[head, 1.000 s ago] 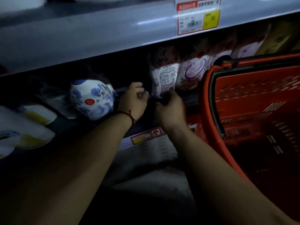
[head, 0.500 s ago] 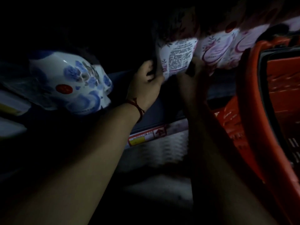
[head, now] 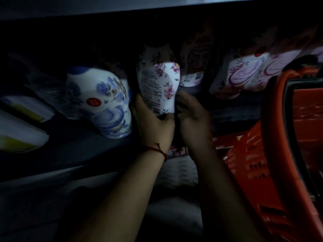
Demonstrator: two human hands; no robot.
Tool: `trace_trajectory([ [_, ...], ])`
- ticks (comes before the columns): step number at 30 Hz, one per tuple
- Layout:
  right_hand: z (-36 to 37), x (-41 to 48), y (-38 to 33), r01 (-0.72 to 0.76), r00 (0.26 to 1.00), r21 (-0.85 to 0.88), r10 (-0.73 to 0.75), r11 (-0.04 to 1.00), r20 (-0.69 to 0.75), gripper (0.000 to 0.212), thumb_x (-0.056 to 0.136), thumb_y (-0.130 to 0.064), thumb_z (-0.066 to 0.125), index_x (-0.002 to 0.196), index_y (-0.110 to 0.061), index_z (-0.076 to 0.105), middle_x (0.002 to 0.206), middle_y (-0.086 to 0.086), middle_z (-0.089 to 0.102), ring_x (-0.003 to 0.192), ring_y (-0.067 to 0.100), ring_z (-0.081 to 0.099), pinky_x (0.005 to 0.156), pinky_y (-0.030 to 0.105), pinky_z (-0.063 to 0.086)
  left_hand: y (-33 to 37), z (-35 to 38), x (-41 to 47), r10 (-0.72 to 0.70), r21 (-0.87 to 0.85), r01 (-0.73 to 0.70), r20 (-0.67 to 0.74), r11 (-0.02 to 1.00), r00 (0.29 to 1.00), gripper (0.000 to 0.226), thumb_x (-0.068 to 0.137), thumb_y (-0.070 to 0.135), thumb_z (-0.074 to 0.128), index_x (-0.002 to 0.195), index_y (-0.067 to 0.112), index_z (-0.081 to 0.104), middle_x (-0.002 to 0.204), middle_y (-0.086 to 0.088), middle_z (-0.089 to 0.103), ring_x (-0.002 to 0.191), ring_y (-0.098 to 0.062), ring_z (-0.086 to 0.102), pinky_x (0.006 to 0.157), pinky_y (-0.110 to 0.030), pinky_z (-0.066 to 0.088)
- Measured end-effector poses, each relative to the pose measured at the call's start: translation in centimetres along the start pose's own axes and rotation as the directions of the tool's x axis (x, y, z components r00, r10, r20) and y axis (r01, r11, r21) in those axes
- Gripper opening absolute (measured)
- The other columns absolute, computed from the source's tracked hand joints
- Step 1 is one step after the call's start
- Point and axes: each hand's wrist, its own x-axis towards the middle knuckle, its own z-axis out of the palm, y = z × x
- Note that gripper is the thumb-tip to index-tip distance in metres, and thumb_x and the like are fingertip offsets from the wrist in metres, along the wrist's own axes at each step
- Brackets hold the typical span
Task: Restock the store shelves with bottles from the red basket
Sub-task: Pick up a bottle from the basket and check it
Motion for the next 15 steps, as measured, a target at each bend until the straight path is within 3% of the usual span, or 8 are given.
trace_trajectory([
  [4, 0.0, -0.2, -0.2, 0.031, 0.999, 0.107, -0.034, 0.994, 0.024, 0.064, 0.064, 0.012, 0.035, 0.121, -0.001, 0.063, 0.117, 0.015, 0.068, 0.109, 0.022, 0.067, 0.098, 0.034, 0.053, -0.6, -0.1, 0.7, -0.031, -0.063, 0.038, 0.119, 0.997, 0.992, 0.104, 0.059, 0.032, 0.079, 0.147, 0.014, 0.026, 0.142, -0.006, 0.049, 0.13, -0.018, 0.051, 0.107, -0.037, 0.044],
  [9, -2.2, 1.0, 0.7, -0.034, 0.999, 0.064, 0.032, 0.997, 0.023, 0.035, 0.076, 0.005, 0.053, 0.106, -0.005, 0.068, 0.103, 0.014, 0.071, 0.098, 0.02, 0.068, 0.089, 0.026, 0.053, -0.4, -0.4, 2.9, 0.009, -0.051, 0.005, 0.271, 0.999, 0.962, 0.093, 0.065, 0.021, 0.089, 0.134, 0.002, 0.029, 0.131, -0.005, 0.055, 0.118, -0.016, 0.057, 0.088, -0.009, 0.046],
  [10, -2.4, 1.2, 0.8, -0.03, 0.999, 0.059, 0.029, 0.998, 0.03, 0.03, 0.08, 0.007, 0.055, 0.105, -0.005, 0.068, 0.101, 0.013, 0.072, 0.097, 0.018, 0.069, 0.088, 0.025, 0.053, -0.6, -0.4, 3.2, 0.025, -0.039, -0.014, 0.301, 0.999, 0.953, 0.094, 0.065, 0.023, 0.09, 0.135, 0.002, 0.03, 0.133, -0.005, 0.053, 0.12, -0.016, 0.055, 0.091, -0.011, 0.046],
  [12, -2.7, 1.5, 0.8, -0.055, 0.998, 0.073, 0.052, 0.996, 0.046, 0.03, 0.086, 0.012, 0.05, 0.099, -0.007, 0.069, 0.097, 0.01, 0.073, 0.093, 0.017, 0.071, 0.088, 0.025, 0.054, -0.7, -0.5, 3.3, 0.057, 0.027, -0.067, 0.288, 0.997, 0.956, 0.096, 0.061, 0.036, 0.088, 0.136, 0.007, 0.036, 0.137, -0.009, 0.051, 0.125, -0.021, 0.051, 0.1, -0.03, 0.047],
  [15, -2.7, 2.3, 0.7, -0.122, 0.989, 0.128, 0.11, 0.984, 0.096, 0.033, 0.087, 0.015, 0.046, 0.093, -0.01, 0.067, 0.09, 0.006, 0.073, 0.086, 0.019, 0.07, 0.082, 0.022, 0.056, -1.4, -0.4, 3.4, 0.114, 0.104, -0.135, 0.188, 0.985, 0.975, 0.08, 0.058, 0.051, 0.076, 0.121, 0.01, 0.051, 0.123, -0.012, 0.049, 0.117, -0.028, 0.054, 0.096, -0.042, 0.049],
])
